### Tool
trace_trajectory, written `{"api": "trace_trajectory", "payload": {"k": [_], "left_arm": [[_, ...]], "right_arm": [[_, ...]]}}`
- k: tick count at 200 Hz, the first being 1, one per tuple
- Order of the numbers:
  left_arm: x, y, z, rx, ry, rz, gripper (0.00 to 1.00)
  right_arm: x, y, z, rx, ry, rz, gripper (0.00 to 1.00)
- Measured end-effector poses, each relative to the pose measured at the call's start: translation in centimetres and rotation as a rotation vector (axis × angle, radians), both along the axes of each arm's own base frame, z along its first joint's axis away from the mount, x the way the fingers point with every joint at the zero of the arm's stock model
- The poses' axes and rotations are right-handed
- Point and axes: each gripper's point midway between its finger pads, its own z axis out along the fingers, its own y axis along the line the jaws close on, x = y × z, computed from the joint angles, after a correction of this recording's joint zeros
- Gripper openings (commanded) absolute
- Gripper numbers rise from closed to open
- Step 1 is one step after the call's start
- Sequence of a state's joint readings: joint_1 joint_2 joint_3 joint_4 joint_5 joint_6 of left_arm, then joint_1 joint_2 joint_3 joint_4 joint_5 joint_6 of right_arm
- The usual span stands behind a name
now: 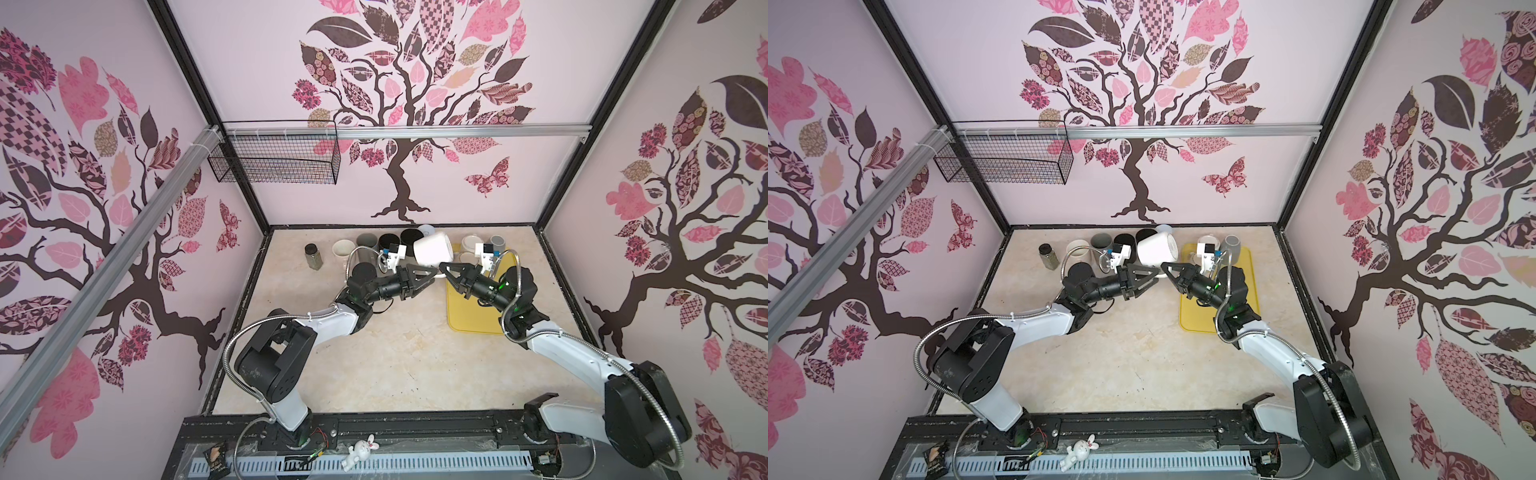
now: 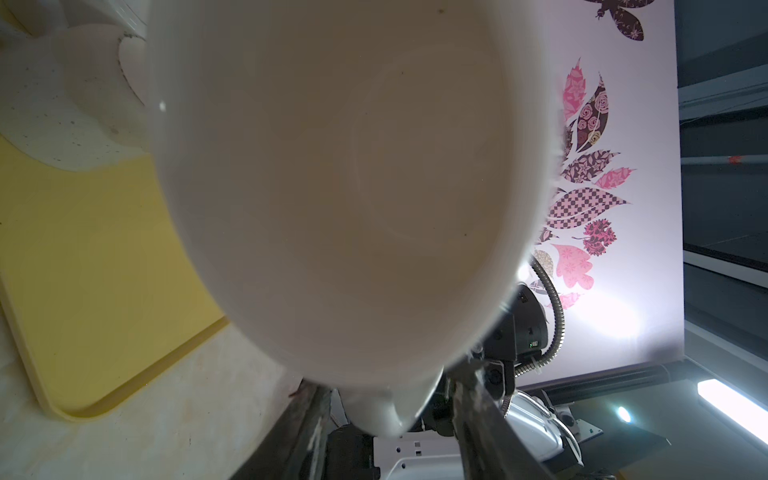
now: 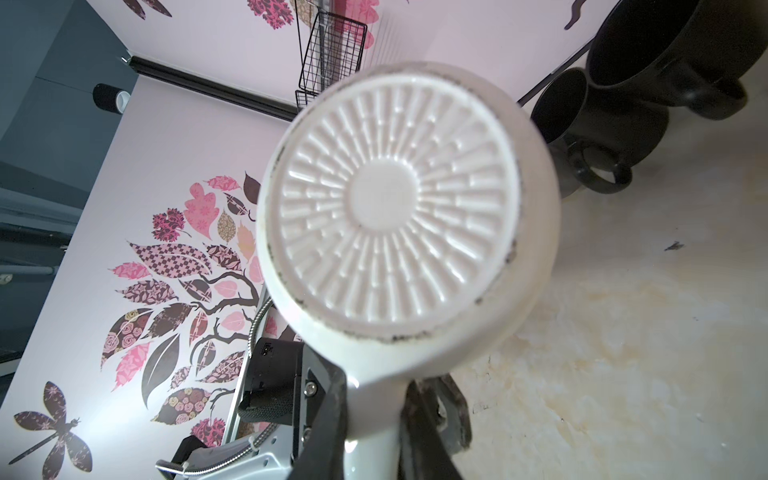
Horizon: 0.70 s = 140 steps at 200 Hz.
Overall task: Turn the mug right side up
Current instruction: 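Carry the white mug toward left gripper while left gripper closes on its handle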
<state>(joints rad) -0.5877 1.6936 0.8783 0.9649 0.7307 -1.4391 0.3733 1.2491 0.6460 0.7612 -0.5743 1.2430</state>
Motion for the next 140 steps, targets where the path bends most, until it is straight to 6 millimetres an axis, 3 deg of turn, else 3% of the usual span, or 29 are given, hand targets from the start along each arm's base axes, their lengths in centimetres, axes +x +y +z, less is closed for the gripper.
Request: {"api": "trace_trajectory", "payload": {"k": [33, 53, 68, 95, 140], "left_arm": [[0.2, -0.1, 0.8, -0.048, 0.021, -0.003, 0.19], [0.4, 0.0, 1.7, -0.082, 0.021, -0.002, 0.0], [0.4, 0.1, 1.9, -0.093, 0.016, -0.004, 0.0], [0.6, 0.1, 1.5, -0.078, 0.017, 0.001, 0.0], [0.7, 0.0, -1.4, 0.034, 0.048, 0.017, 0.0]], "right_arm": [[-0.1, 0.3, 0.2, 0.033, 0.003, 0.017, 0.0], [0.0, 0.1, 0.3, 0.044, 0.0, 0.009, 0.0], [-0.1, 0.1, 0.4, 0.047, -0.004, 0.012, 0.0], [0.1, 0.2, -0.1, 0.029, 0.001, 0.01, 0.25], [0.4, 0.5, -3.3, -0.064, 0.052, 0.019, 0.4]]}}
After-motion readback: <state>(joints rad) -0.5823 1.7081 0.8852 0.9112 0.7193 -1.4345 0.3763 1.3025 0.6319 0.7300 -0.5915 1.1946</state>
